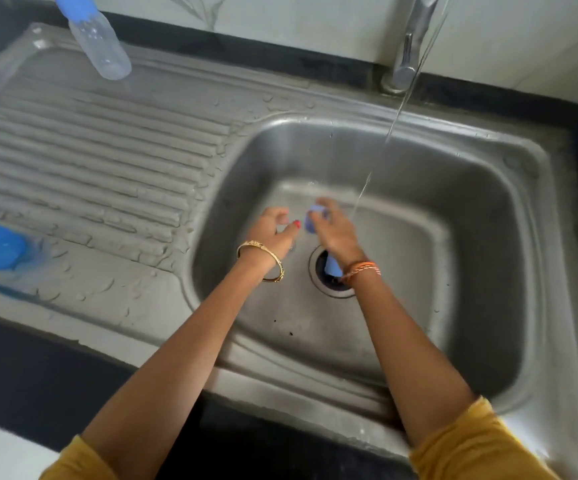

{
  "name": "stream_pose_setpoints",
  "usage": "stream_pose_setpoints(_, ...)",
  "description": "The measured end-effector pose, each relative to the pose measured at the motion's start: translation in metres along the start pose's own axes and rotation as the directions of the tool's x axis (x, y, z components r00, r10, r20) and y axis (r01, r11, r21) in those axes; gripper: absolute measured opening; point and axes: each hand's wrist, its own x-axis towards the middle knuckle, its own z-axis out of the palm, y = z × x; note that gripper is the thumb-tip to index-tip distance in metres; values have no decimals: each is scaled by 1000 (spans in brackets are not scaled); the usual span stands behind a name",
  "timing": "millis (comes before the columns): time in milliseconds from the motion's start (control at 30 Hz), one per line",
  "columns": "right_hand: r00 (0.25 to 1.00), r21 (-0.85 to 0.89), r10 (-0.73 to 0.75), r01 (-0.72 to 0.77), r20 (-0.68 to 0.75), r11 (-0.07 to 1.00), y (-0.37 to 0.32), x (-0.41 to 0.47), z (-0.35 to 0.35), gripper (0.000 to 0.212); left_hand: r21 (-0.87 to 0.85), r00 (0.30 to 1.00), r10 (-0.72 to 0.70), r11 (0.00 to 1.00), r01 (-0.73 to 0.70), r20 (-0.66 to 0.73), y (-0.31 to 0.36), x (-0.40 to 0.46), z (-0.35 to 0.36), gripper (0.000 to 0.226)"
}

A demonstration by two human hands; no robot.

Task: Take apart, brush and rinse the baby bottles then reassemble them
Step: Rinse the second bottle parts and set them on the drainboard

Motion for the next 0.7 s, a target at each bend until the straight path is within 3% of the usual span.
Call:
stream_pose_setpoints(67, 979, 331, 109, -46, -174, 942, -16, 6, -28, 23, -183, 999, 25, 983, -29, -22, 13, 5, 10, 33)
stream_pose_setpoints(133, 951, 551, 203, -44, -232, 833, -29, 11, -52, 13, -299, 998, 52, 953, -56, -23, 31, 10, 21, 29)
stream_pose_setpoints(267, 971, 657, 130, 35, -200, 753, -47, 9, -72, 8, -459, 991, 126, 883, -97, 35, 66, 23, 46, 30)
stream_pose_setpoints(333, 960, 589, 43, 133, -275, 797, -50, 8, -74, 8, -583, 990, 120, 811, -53, 77, 79, 28, 57, 31)
stream_pose_setpoints(433, 917, 236, -133, 234, -377, 943, -50, 10, -78, 12, -742, 987, 95, 670, 32, 128, 92, 35, 66, 27)
stream_pose_setpoints(500, 877, 46, -242, 286, -414, 957, -53, 14, -85, 15, -791, 988, 83, 610, 53, 130, 101, 39, 70, 21)
stream_pose_setpoints(633, 846, -41, -303, 318, -438, 947, -59, 25, -97, 22, -813, 995, 70, 582, 21, 76, 112, 51, 71, 20)
stream_pose_setpoints(700, 833, -24, -317, 345, -454, 938, -64, 26, -98, 23, -854, 989, 86, 517, 57, 118, 117, 54, 69, 16)
